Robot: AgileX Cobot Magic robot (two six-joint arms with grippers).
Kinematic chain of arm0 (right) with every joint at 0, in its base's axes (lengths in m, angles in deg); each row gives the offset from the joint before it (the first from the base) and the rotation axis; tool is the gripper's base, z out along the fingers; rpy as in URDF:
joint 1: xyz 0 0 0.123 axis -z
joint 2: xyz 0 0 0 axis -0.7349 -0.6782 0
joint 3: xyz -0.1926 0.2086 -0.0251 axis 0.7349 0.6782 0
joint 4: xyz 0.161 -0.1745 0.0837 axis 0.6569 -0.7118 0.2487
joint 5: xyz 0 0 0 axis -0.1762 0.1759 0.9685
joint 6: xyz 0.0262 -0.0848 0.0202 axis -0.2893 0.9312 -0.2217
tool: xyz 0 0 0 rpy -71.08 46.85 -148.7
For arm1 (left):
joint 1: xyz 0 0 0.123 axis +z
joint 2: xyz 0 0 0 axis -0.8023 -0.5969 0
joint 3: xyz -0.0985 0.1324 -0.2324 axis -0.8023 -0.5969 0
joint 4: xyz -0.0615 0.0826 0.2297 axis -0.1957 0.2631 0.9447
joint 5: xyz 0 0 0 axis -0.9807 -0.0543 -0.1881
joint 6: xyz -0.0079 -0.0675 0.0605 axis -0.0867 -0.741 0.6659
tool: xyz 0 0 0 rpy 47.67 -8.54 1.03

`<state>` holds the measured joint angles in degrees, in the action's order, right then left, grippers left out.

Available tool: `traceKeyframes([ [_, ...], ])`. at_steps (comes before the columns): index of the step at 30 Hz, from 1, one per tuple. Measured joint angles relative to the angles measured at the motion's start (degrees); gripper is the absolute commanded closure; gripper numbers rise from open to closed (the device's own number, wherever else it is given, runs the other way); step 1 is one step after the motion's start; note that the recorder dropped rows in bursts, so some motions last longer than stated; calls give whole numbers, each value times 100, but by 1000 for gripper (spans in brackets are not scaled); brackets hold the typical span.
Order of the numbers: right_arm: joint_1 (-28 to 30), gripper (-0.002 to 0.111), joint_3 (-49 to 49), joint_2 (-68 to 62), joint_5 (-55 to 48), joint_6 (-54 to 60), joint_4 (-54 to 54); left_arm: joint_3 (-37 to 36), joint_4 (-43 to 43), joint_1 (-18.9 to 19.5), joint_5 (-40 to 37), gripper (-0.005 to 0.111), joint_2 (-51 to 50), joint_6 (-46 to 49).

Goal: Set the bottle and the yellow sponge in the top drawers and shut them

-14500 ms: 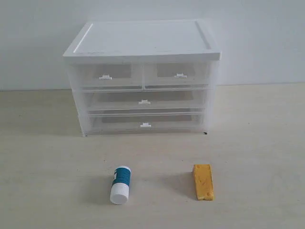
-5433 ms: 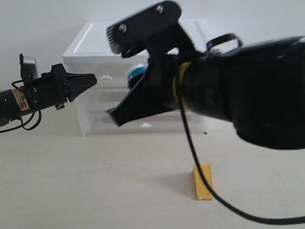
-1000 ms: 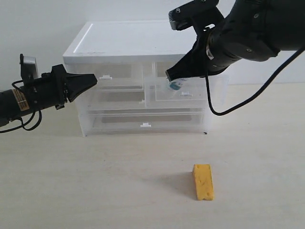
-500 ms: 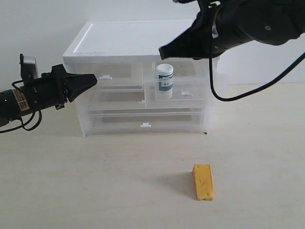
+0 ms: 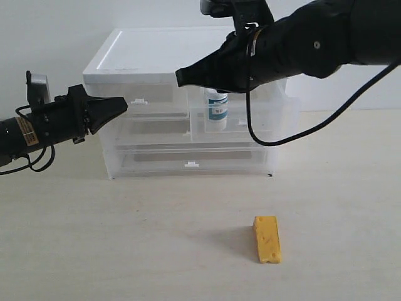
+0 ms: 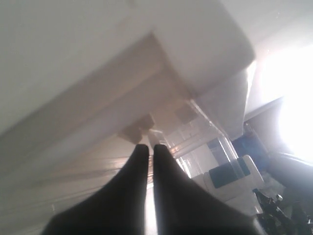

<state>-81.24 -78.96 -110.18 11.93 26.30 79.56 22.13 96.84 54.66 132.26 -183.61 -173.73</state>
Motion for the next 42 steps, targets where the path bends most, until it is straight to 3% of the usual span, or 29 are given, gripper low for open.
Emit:
traceKeyframes([
  [7, -379, 108, -25, -35, -7, 209, 23, 0, 0, 0, 0, 103, 0, 0],
  [30, 780, 108, -33, -35, -800, 243, -55, 0, 0, 0, 0, 103, 0, 0],
  [38, 766, 108, -33, 157, -933, 408, 83, 0, 0, 0, -11, 103, 0, 0],
  [42, 481, 108, 92, 749, -1237, 733, 220, 0, 12, 0, -132, 103, 0, 35],
])
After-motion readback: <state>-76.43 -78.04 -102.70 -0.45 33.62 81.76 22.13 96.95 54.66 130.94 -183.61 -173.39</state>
